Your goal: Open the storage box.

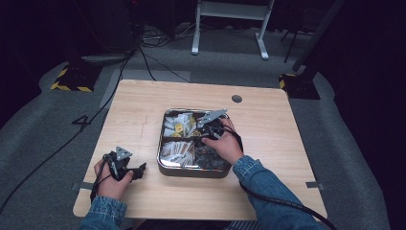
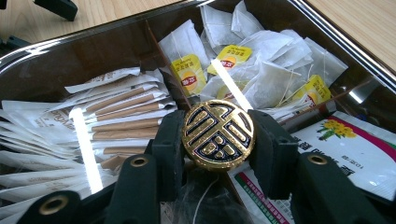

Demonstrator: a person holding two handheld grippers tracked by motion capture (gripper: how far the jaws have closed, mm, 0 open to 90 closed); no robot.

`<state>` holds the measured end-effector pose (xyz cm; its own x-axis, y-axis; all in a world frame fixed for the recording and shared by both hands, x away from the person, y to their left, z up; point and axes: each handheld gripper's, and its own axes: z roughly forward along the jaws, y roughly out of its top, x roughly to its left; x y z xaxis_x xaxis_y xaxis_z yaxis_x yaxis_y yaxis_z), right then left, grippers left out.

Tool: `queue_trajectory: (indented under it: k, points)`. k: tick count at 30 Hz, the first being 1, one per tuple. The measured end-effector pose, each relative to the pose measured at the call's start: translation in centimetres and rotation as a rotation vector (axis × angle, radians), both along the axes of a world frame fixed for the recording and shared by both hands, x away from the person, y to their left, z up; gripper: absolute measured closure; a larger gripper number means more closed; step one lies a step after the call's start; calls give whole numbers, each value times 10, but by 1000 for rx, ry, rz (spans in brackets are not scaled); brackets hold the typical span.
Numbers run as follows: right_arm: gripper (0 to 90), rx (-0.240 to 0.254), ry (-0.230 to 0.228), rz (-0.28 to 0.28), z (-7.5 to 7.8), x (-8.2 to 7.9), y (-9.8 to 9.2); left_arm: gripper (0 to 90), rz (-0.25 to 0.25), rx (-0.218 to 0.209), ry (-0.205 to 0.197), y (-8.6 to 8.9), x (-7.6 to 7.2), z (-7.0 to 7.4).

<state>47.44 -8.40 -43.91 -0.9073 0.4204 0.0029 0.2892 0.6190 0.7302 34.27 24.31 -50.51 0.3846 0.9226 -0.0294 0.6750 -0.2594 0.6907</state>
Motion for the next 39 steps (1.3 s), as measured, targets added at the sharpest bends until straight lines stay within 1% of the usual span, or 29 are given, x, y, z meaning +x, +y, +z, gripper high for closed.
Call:
queue_trajectory:
  k: [5,11,16,19,21,22,27,31,33,35,39]
  points:
    - [583,19,-4,-1,-2,-1,-2,156,-2,0,1,0,0,0]
    - [583,22,-7,-12,-2,-2,-1,155,-1,0,1,0,0,0]
    - [584,-8,-21,-22,2,-4,2,155,-3,0,1,0,0,0]
    - [584,-5,-27,-15,5,-3,2,155,-3,1,0,0,0,0]
    - [585,2,-39,-14,11,-3,1,160,-3,1,0,0,0,0]
    - [585,2,-39,-14,11,-3,1,160,-1,2,-2,0,0,0]
    - [585,47,-47,-4,27,-3,0,202,17,-6,-6,1,-1,1]
    - [584,65,-61,2,38,-4,-3,215,25,-2,-11,0,-2,1]
    - [584,79,-61,0,43,-4,-6,219,24,1,-8,1,-2,1]
    - [584,88,-60,0,48,-4,-9,226,26,-7,-4,1,-2,2]
    - [584,92,-71,3,56,-6,-16,234,26,-24,-8,3,-3,6]
